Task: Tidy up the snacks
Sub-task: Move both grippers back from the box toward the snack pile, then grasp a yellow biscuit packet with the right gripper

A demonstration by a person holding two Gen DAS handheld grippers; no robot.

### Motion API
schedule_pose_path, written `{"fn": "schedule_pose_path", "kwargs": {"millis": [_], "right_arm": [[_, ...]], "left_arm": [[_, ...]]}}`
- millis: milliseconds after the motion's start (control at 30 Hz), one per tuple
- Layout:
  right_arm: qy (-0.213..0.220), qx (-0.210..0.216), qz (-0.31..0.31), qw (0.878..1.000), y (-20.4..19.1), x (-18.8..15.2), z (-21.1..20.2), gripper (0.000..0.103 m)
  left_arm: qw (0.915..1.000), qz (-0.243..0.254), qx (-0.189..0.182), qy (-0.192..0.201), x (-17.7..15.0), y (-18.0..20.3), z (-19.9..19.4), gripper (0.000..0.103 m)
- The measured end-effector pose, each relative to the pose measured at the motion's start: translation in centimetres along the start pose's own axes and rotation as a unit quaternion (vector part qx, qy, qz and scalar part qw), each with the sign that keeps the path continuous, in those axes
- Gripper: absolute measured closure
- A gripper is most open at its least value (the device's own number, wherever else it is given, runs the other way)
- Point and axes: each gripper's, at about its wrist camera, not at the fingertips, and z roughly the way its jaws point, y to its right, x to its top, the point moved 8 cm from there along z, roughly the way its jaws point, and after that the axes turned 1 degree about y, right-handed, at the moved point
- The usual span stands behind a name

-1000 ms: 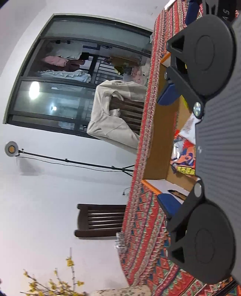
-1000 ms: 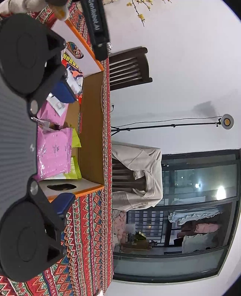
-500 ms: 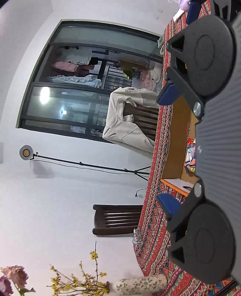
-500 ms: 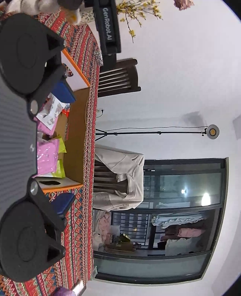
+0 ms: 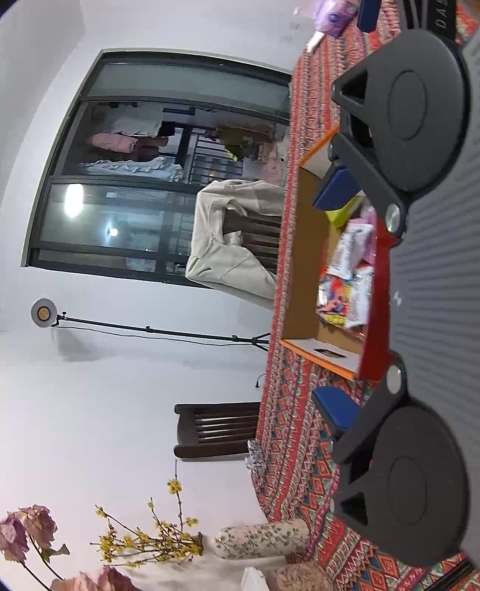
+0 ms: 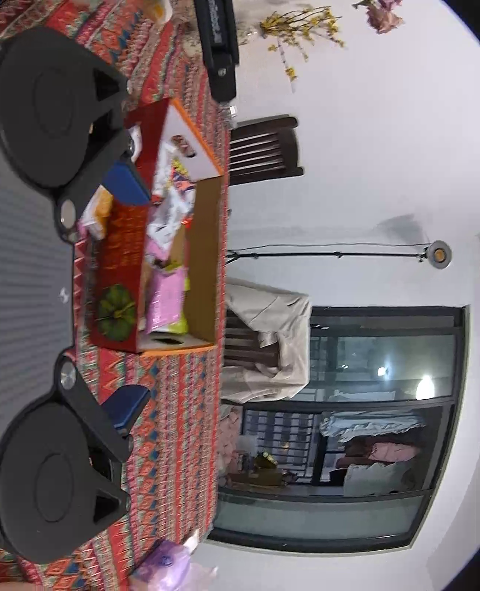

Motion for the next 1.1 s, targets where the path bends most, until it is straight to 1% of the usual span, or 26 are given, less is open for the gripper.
{"fn": "schedule_pose_path", "kwargs": {"millis": [100,367,467,567,700,800,933,1000,1100], "right_arm": [[-0.017,-0.009,0.006,1.0,0.4,-1.5,-0.3,0.0],[-0.052,-0.009,0.025,0.998,1.5,-4.9,-0.1,0.0],[-0.057,-0.006,0.038,0.998,1.8,-5.5,0.0,0.0],[-0.055,0.001,0.058,0.997,2.5,-5.9,0.0,0.0],[-0.055,0.001,0.065,0.996,2.9,-6.1,0.5,0.0],[-0.058,-0.011,0.06,0.996,3.3,-6.1,0.9,0.0],[-0.062,-0.017,0.065,0.996,4.0,-6.4,1.2,0.0],[-0.065,-0.024,0.064,0.996,4.3,-6.6,1.4,0.0],[-0.066,-0.043,0.058,0.995,4.8,-6.5,1.9,0.0]], "left_arm": [[0.9999,0.002,0.003,-0.013,-1.4,-0.8,-0.5,0.0],[0.9989,0.013,0.018,-0.041,-4.9,-3.0,-0.7,0.0],[0.9984,0.014,0.027,-0.049,-6.1,-3.8,-0.1,0.0],[0.9971,0.01,0.033,-0.068,-7.4,-4.2,0.8,0.0],[0.9968,-0.003,0.025,-0.076,-8.0,-4.4,1.2,0.0],[0.9969,-0.009,0.019,-0.076,-8.4,-4.5,1.3,0.0],[0.9967,-0.007,0.024,-0.077,-8.6,-4.6,1.4,0.0],[0.9968,-0.009,0.022,-0.076,-8.6,-4.6,1.4,0.0],[0.9961,-0.015,0.018,-0.085,-8.8,-4.8,1.9,0.0]]}}
